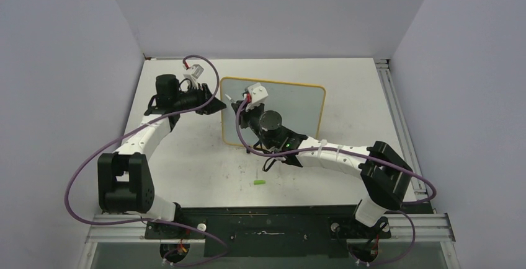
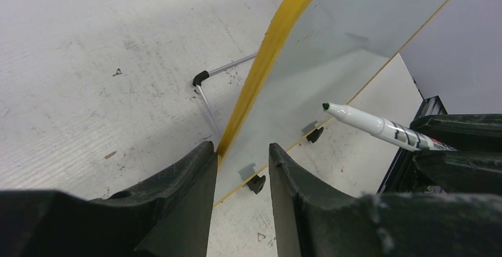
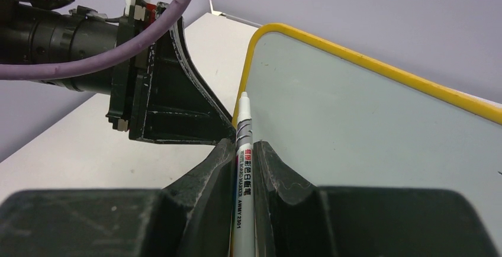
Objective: Write a sentence on the whiteboard
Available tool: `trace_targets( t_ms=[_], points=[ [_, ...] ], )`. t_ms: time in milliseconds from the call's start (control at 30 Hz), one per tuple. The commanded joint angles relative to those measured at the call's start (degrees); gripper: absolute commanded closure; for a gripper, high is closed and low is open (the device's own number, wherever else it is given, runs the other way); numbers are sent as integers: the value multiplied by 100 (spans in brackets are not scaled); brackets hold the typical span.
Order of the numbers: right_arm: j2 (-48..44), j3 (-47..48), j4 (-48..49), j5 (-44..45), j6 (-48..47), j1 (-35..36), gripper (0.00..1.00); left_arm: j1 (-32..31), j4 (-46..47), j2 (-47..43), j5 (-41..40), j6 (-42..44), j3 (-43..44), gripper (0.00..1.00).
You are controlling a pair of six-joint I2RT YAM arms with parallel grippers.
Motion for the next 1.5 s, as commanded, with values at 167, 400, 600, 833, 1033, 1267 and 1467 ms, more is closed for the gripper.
trace_targets(
  t_ms=[167,400,600,833,1033,1267,1467],
  points=[
    [142,331,561,174,-209,-4,95,-57,101,103,17,29,214,69],
    [260,461,530,228,-247,-4,95,-97,101,118,44,11,206,77],
    [319,505,558,305,-306,-5,95,-102,101,129,51,20,204,83],
    [330,482,635,367,-361,5,95,-110,103,120,43,37,208,86],
    [369,490,687,432,-425,1,95,-110,101,134,33,46,216,86],
    [411,499,721,557,-522,6,95,-126,97,156,21,72,224,88],
    [450,508,670,728,-589,22,95,-154,50,164,9,114,242,89]
  ],
)
